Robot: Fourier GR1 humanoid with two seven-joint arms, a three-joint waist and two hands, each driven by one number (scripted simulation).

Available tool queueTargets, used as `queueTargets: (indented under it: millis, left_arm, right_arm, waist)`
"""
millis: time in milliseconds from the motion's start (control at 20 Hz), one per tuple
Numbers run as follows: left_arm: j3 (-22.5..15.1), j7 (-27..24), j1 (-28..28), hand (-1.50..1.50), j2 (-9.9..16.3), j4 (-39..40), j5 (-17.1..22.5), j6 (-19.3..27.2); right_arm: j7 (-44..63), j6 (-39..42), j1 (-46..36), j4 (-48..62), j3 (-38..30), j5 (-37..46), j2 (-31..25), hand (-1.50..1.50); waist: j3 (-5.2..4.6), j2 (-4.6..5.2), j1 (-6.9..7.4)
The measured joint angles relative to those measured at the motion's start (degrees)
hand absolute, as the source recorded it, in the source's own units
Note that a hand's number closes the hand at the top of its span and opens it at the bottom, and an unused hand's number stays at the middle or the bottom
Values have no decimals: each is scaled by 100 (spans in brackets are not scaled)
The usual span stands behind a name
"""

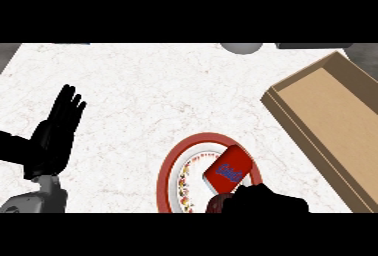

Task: Pick the cupcake from the plate and place it in the cardboard box

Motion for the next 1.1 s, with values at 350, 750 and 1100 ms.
queueTargets:
  millis: [350, 750, 1100]
  left_arm:
    - [-95, -121, 51, 0, -95, 33, -39, -30]
    - [-128, -83, 3, 0, -146, 1, -84, 24]
    - [-28, -51, 0, 0, -51, 22, 25, -110]
  right_arm:
    - [302, 893, -467, -296, -1376, -34, 268, 150]
    - [-603, 1238, -1150, 85, -3795, -745, 110, 150]
    - [-1933, 627, -1336, 1309, -5369, -1587, -757, 150]
  waist:
    - [3, 34, 104]
    - [9, 48, 133]
    - [9, 44, 148]
